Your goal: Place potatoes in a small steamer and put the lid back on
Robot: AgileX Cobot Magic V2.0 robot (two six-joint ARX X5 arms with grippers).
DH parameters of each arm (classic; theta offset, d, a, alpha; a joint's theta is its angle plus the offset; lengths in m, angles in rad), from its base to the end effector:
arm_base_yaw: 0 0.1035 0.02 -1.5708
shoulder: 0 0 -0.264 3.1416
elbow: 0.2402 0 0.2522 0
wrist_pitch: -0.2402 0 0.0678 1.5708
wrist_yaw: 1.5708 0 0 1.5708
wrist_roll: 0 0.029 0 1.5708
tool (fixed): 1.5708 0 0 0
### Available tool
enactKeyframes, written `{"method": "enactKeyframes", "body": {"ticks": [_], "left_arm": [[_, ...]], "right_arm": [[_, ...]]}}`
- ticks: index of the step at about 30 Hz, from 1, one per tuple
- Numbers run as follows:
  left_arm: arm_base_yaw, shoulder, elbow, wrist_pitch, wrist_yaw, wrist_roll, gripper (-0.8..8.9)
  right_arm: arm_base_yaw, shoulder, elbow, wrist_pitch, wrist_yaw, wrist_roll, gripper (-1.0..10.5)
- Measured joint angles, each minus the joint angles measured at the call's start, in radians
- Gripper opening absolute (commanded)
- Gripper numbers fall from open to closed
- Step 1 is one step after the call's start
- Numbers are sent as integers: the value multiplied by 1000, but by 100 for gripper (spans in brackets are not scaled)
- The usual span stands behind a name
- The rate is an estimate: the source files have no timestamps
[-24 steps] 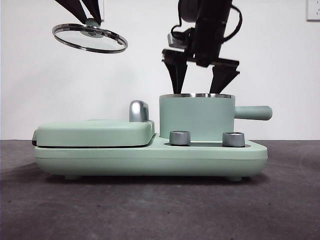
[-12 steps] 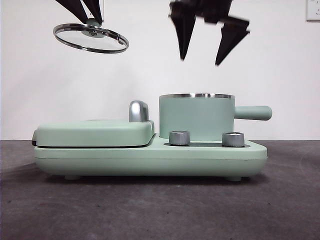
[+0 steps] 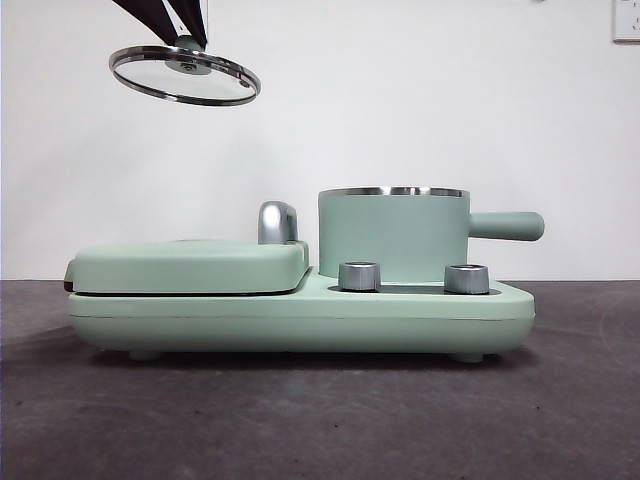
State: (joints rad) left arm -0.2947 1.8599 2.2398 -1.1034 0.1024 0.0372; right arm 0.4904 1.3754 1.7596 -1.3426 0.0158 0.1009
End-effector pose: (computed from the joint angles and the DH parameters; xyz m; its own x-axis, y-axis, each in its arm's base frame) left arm 0.3560 -0.1112 0.4391 0.6837 -0.3144 -0.6585 0.3856 0.9218 -0.0398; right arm 0.2022 0.1074 0.4307 0.5145 0.2568 -0.8182 -0.3878 0.9206 0.0450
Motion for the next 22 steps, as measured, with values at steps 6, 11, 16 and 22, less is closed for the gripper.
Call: {"method": "enactKeyframes", "body": {"ticks": [6, 11, 16, 22], "left_arm": [[-16, 0, 0, 0, 0, -1, 22], [-49, 0, 0, 0, 1, -4, 22], [-112, 6, 0, 10, 1, -5, 21], [-203, 52, 0, 42, 2, -8, 22]], "right_arm": [[0, -379, -312, 47, 10, 4, 466], [0, -685, -546, 212, 10, 34, 466], [0, -905, -682, 178, 10, 73, 465], [0, -1017, -736, 172, 10, 130, 465]]}}
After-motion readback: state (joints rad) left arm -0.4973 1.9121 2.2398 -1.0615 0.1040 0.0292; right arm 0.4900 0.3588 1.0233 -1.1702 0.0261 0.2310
